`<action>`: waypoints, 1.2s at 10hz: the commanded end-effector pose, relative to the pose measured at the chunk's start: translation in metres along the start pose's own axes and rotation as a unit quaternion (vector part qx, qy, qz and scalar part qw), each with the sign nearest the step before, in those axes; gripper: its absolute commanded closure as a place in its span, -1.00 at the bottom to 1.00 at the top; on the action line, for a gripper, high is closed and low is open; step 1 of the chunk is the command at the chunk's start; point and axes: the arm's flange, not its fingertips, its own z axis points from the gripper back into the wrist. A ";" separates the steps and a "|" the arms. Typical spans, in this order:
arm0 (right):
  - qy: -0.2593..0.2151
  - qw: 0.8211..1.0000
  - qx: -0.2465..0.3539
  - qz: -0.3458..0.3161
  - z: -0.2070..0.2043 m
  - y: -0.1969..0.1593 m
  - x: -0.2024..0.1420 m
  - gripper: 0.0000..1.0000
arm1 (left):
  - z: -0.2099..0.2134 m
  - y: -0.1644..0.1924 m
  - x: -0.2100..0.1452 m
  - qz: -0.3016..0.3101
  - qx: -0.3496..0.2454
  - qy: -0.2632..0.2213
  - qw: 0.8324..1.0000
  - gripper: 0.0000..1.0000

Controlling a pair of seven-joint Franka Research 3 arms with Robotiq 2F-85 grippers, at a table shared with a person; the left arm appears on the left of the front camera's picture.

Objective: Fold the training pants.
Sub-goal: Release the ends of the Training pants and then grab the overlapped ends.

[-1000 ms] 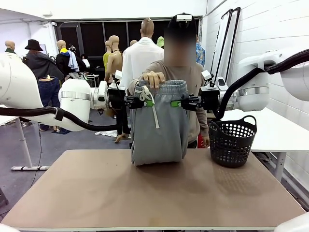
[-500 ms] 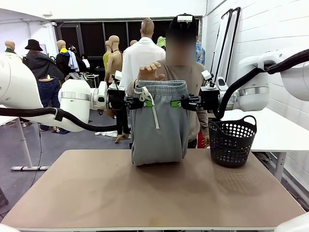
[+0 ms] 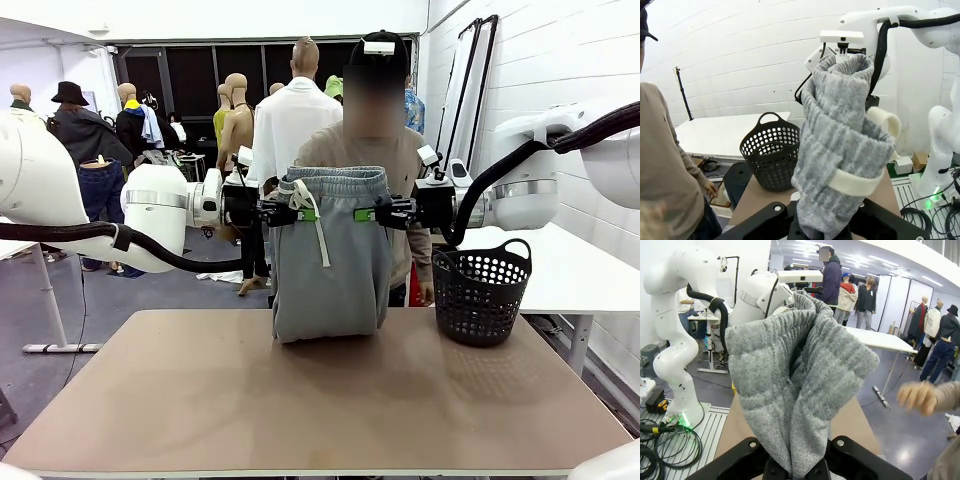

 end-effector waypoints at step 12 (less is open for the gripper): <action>-0.004 1.000 0.006 0.002 -0.001 0.002 0.003 1.00 | 0.000 -0.005 0.000 -0.009 0.006 -0.013 1.000 1.00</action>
